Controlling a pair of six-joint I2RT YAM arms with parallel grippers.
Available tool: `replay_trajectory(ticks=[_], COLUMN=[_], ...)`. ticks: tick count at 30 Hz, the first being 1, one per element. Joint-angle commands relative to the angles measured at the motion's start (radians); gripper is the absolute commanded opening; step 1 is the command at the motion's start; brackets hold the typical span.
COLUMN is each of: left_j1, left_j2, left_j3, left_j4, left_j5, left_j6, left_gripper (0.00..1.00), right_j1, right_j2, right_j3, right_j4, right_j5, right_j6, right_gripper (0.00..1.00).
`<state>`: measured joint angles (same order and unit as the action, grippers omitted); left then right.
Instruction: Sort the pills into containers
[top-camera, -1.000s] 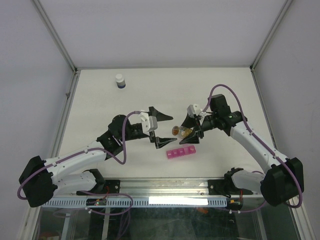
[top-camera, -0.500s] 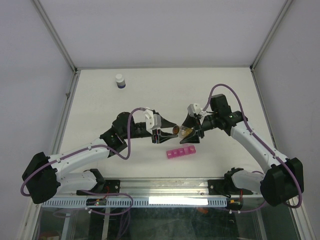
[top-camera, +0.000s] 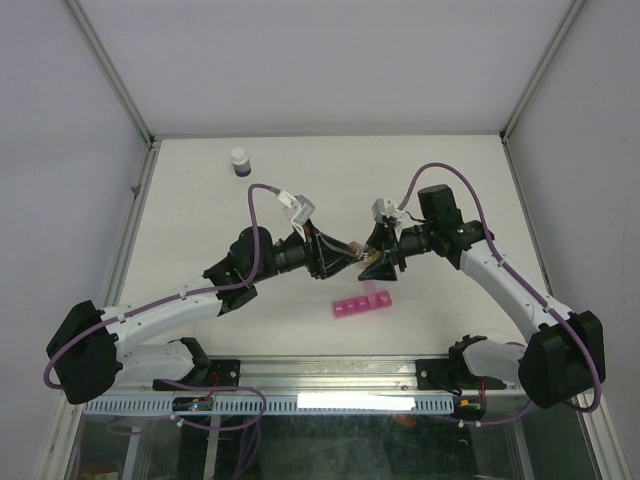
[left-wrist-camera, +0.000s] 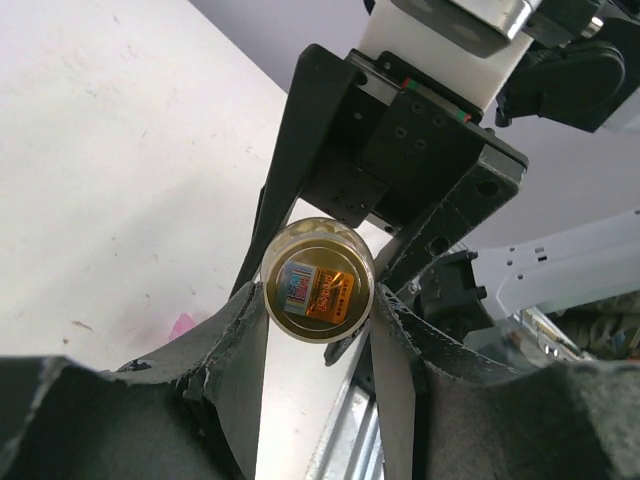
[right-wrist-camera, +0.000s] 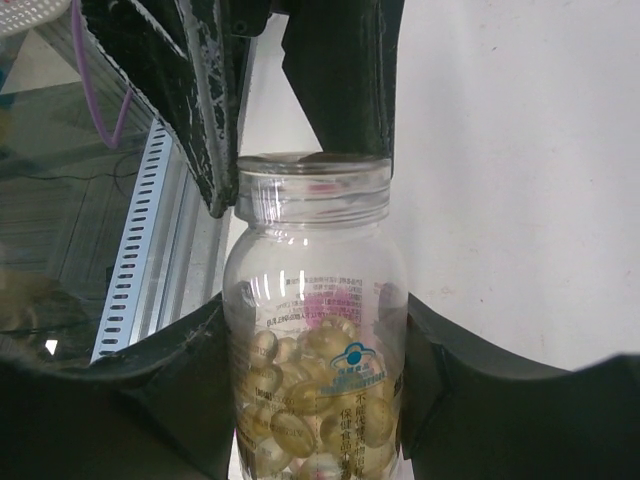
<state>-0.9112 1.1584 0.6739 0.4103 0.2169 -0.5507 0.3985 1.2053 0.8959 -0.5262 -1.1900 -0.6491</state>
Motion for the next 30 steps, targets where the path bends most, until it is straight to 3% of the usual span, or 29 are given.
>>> replay_trajectory(ticks=[1, 2, 4, 7, 14, 20, 30], left_j1=[-0.025, -0.025, -0.025, -0.025, -0.021, -0.014, 0.015], left_j2=[-0.02, -0.02, -0.031, -0.077, -0.253, -0.298, -0.189], left_j3=[0.05, 0.052, 0.048, 0.009, -0.144, -0.179, -0.067], left_j4=[0.023, 0.022, 0.032, 0.071, 0.168, 0.24, 0.149], left_j5=[-0.072, -0.063, -0.056, -0.072, -0.072, 0.047, 0.242], left_j6=[-0.155, -0.148, -0.126, -0.058, 0.253, 0.508, 0.561], left_gripper=[0.0, 0.16, 0.59, 0.96, 0.99, 0.99, 0.99], right_j1=[0.007, 0.007, 0.005, 0.002, 0.003, 0.002, 0.002], right_j2=[-0.005, -0.005, -0.005, -0.007, -0.009, -0.016, -0.025], right_j3=[0.035, 0.033, 0.034, 0.034, 0.034, 0.04, 0.027], right_j4=[0.074, 0.073, 0.074, 0.072, 0.051, 0.006, -0.041], right_j5=[-0.008, -0.008, -0.009, -0.016, -0.032, -0.042, -0.051], right_j6=[-0.006, -0.006, -0.004, -0.006, -0.034, -0.096, -0.198], right_gripper=[0.0, 0.0, 0.0, 0.0, 0.0, 0.0, 0.0])
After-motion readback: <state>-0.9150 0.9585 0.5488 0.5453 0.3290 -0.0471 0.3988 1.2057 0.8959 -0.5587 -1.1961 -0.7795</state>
